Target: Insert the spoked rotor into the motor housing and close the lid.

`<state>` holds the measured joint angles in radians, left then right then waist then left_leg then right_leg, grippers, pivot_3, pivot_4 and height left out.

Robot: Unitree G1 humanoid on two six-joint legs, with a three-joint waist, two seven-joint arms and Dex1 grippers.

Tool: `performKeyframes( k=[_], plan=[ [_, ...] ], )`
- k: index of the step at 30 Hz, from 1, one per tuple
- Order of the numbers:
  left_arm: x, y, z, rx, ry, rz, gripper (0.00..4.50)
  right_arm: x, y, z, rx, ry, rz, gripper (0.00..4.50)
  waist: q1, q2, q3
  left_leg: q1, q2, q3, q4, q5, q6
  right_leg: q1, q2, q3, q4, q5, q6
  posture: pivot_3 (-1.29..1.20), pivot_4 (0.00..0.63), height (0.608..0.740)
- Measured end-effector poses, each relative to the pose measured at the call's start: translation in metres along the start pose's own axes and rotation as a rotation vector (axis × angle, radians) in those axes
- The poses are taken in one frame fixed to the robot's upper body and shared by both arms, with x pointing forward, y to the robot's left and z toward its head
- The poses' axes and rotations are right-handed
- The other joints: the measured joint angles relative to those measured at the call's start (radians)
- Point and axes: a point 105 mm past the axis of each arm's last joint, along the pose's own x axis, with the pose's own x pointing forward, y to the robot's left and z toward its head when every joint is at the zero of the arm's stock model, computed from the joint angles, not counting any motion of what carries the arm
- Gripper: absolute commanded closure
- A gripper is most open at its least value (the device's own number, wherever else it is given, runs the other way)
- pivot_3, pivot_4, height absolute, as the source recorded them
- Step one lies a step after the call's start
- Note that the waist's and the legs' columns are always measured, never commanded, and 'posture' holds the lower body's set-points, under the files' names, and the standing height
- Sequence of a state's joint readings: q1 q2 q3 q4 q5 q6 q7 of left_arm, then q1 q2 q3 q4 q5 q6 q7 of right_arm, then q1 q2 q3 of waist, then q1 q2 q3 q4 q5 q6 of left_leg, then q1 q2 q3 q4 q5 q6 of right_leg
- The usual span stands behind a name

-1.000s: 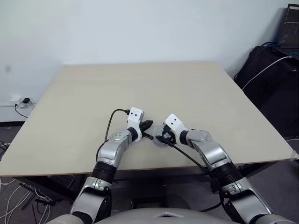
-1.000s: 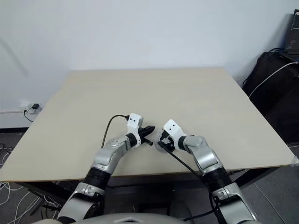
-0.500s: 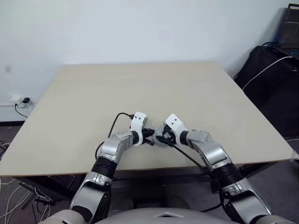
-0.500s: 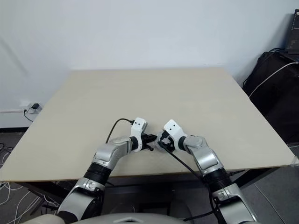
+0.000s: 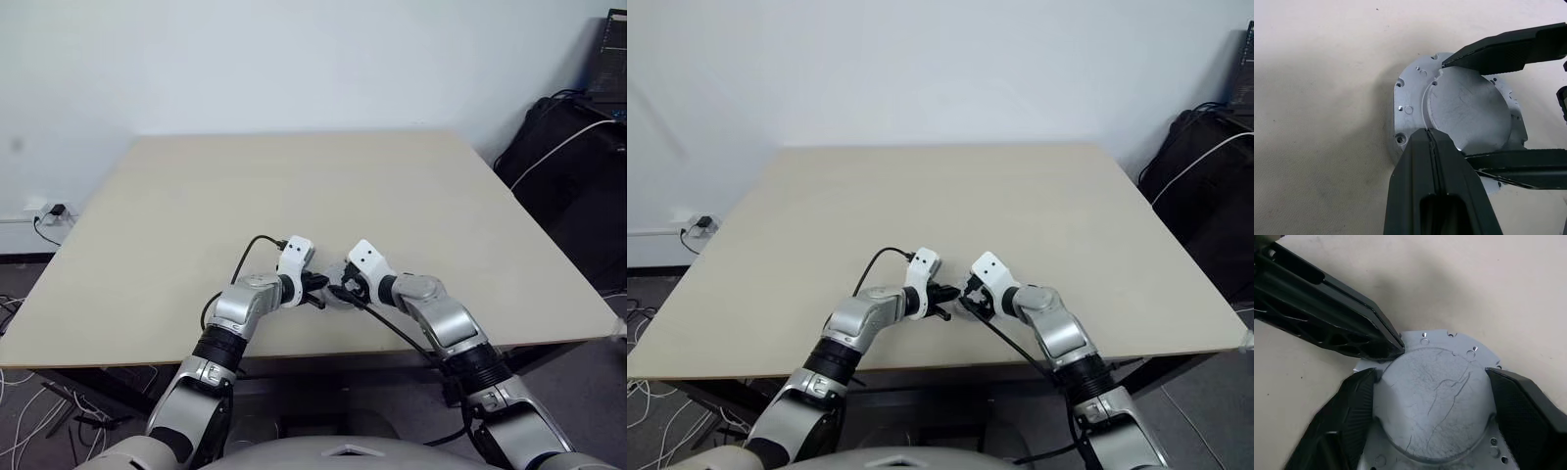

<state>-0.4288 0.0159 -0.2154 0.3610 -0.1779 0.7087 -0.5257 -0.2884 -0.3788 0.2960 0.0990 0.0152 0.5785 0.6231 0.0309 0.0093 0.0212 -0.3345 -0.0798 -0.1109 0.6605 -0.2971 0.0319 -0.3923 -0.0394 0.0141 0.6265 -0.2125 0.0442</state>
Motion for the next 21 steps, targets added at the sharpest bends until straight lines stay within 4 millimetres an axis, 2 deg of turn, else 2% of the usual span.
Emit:
performKeyframes(
  k=[11,15,16,21],
  plan=[
    [0.001,-0.004,0.002,0.006,-0.003,-0.015,4.50,-0.048,-0.012,-0.027,0.032,0.048,-0.052,0.03,0.007,-0.002,0.000,-0.003,-0.001,-0.001,0.001,-0.001,0.001,-0.001,-0.002,0.000,-0.001,-0.001,0.002,0.00,0.000,0.740],
    [0.001,-0.004,0.004,0.017,-0.006,-0.025,4.50,-0.061,-0.003,-0.055,0.138,0.102,-0.033,0.03,0.009,-0.003,0.002,-0.011,-0.001,-0.001,0.002,0.000,0.001,-0.004,-0.002,0.000,0.000,-0.001,0.002,0.00,0.000,0.740],
    [0.001,-0.003,0.005,0.022,-0.009,-0.022,4.50,-0.063,-0.002,-0.053,0.161,0.080,-0.030,0.03,0.007,-0.003,0.002,-0.012,-0.001,-0.001,0.001,0.001,0.004,-0.005,-0.002,0.001,0.000,-0.001,0.002,0.00,0.000,0.740],
    [0.001,-0.004,0.006,0.035,-0.011,-0.022,4.50,-0.073,-0.020,-0.017,0.329,-0.187,-0.123,0.03,0.007,-0.005,0.003,-0.012,-0.001,-0.002,0.001,-0.001,0.001,-0.006,-0.002,0.001,0.000,-0.001,0.002,0.00,0.000,0.740]
  ],
)
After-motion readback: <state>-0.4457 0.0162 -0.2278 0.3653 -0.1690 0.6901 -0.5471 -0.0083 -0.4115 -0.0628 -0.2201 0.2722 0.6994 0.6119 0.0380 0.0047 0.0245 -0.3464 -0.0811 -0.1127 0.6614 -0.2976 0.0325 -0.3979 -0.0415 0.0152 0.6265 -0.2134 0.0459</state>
